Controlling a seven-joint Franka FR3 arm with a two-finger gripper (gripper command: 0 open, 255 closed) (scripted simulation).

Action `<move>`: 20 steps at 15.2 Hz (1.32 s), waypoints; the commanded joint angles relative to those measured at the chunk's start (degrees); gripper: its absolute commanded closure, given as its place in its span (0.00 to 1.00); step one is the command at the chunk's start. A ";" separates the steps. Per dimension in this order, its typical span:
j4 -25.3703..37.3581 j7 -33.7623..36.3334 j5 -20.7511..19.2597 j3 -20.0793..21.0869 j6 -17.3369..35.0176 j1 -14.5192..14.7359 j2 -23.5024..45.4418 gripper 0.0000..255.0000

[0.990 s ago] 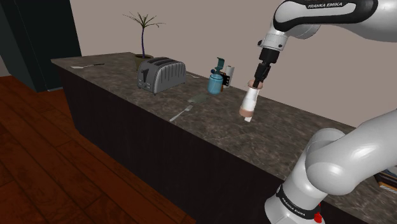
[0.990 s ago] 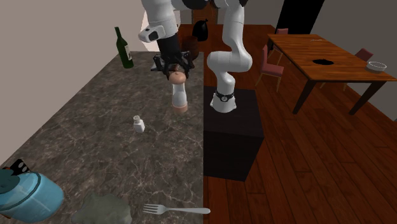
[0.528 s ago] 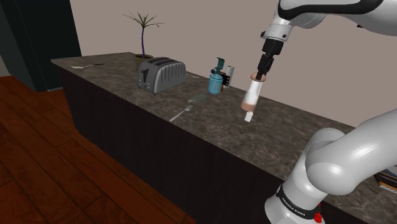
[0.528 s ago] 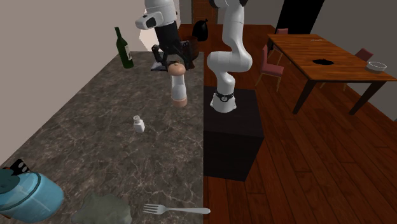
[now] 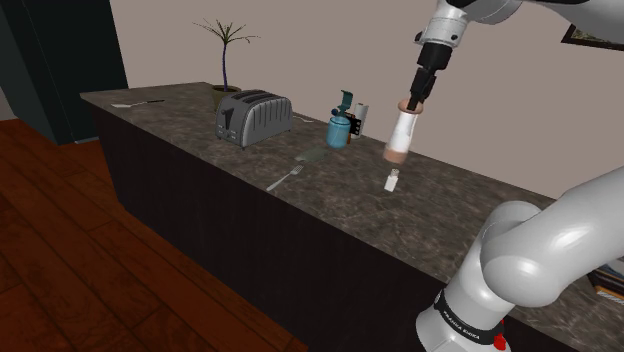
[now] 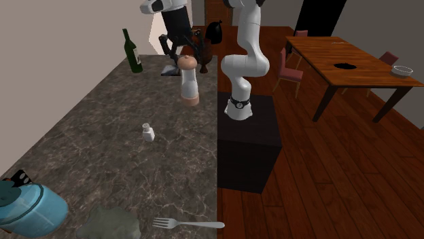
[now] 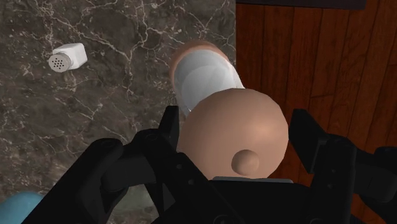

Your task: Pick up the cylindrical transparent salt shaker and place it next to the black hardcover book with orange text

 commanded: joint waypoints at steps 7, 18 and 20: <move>3.51 -2.91 -1.69 -1.65 -4.84 -1.12 -1.51 1.00; 4.93 -16.03 -10.19 -10.51 -9.92 -5.52 -7.04 1.00; 6.00 -18.73 -11.73 -12.54 -10.72 -5.94 -7.36 1.00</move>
